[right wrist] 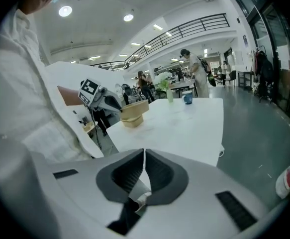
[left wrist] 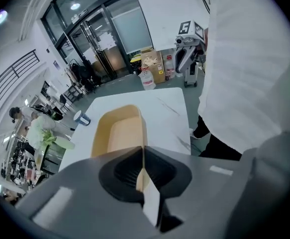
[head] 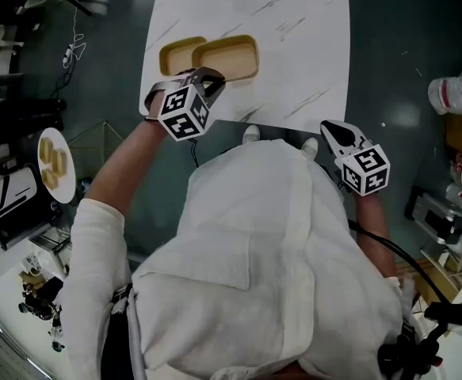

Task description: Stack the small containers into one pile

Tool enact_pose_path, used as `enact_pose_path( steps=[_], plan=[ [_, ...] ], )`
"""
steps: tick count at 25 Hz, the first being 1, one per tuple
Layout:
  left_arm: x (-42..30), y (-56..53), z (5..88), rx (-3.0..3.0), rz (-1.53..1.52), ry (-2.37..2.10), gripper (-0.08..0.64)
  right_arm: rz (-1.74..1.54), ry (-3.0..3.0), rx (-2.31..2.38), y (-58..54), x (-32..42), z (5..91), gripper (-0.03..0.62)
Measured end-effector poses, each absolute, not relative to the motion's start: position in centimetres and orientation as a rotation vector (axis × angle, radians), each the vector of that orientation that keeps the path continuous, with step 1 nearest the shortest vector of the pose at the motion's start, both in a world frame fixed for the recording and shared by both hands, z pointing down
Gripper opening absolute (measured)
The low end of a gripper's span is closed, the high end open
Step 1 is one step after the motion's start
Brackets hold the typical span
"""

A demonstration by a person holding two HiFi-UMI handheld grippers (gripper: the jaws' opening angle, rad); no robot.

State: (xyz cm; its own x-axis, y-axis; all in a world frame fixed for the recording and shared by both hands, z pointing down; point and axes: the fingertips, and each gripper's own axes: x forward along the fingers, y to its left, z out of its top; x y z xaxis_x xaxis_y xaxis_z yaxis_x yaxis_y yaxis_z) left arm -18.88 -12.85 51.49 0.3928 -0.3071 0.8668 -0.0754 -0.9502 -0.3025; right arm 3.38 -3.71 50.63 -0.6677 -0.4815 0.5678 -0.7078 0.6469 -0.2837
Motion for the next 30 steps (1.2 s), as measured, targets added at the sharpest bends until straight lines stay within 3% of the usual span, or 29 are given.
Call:
enact_pose_path(
  steps=[14,30],
  plan=[
    [-31.6,-17.6,54.5,-2.314,-1.681,0.321,0.018,0.707,-2.375,1.024,-3.5,-3.0,50.3,0.008],
    [-33.9,-18.5,58.8,-2.323,-1.710,0.297,0.020,0.741,-2.305,1.089,-1.6,-4.9,50.7,0.008]
  ],
)
